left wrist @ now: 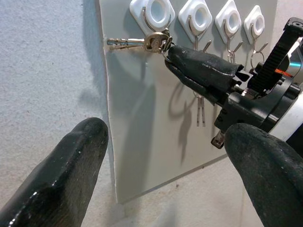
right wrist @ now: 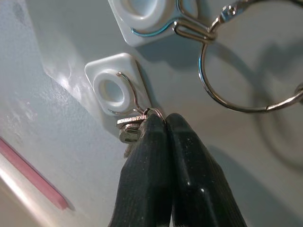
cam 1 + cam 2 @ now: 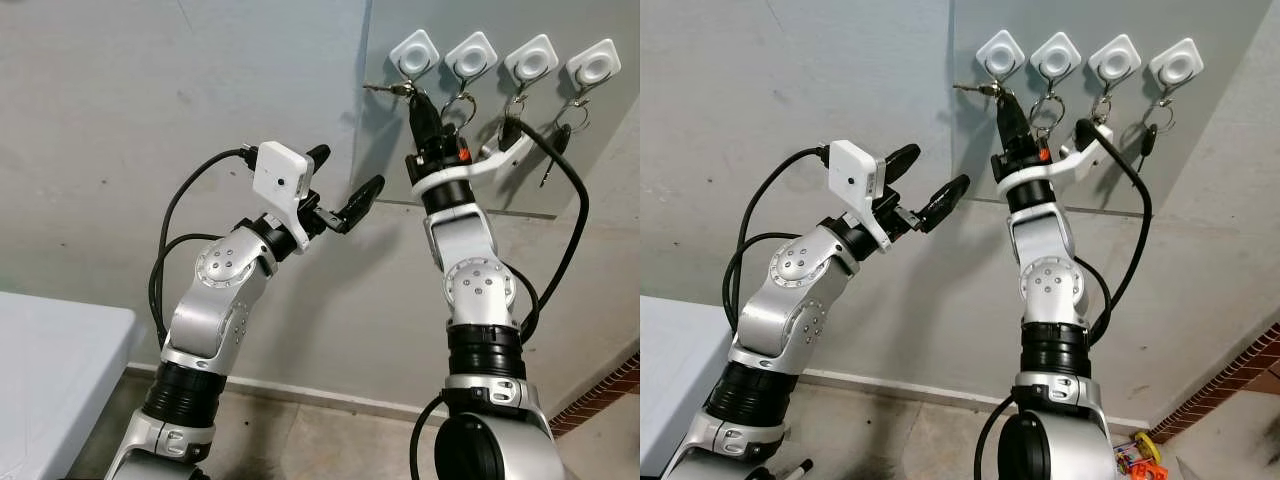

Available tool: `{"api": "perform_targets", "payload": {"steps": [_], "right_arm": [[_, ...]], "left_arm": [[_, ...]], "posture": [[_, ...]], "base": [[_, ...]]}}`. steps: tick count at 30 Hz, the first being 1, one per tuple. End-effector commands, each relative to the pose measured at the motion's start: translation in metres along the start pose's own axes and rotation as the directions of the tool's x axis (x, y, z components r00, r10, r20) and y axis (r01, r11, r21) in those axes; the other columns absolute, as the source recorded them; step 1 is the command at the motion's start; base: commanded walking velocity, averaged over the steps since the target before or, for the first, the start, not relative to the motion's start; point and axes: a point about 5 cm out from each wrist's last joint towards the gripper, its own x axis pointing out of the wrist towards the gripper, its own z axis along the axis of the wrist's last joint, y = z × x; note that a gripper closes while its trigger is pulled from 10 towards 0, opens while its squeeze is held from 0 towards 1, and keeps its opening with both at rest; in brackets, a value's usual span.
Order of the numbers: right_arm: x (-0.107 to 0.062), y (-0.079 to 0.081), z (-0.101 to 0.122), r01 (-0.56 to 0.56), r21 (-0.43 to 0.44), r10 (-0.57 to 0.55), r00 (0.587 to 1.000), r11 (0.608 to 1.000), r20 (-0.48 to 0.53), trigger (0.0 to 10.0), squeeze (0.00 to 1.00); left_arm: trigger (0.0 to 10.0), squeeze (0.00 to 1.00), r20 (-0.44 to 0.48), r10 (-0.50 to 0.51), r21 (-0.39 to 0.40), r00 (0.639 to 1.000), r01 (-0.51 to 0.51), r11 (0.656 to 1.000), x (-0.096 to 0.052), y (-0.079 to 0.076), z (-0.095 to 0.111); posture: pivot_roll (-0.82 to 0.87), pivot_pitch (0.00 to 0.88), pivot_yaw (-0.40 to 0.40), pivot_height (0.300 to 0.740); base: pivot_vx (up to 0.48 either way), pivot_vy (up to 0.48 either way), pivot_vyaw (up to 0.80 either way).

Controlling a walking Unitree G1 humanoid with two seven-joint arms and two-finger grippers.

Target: Hang keys on a hook

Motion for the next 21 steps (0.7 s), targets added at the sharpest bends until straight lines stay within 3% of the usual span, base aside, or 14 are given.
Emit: {"api": "perform_targets", "payload": {"steps": [1,21], "right_arm": [[-0.0088,-0.0100,-0.0140,0.072,0.046,-0.072,0.997,0.996,-0.019,10.0,0.00],[-0.0089,-0.0122,-0.0105,0.062,-0.054,-0.064,0.997,0.997,-0.039,10.0,0.00]], "left_arm": [[10.0,0.00,0.020,0.006,0.016,1.000,-0.006,1.000,0.0008,0.0019,0.0083],[10.0,0.00,0.022,0.014,0.010,1.000,-0.014,1.000,0.0007,0.0009,0.0080]], "posture": [[-0.03,0.000,0.049,0.740],[-0.03,0.000,0.042,0.740]], "base": [[0.000,0.000,0.00],[0.000,0.000,0.00]]}}
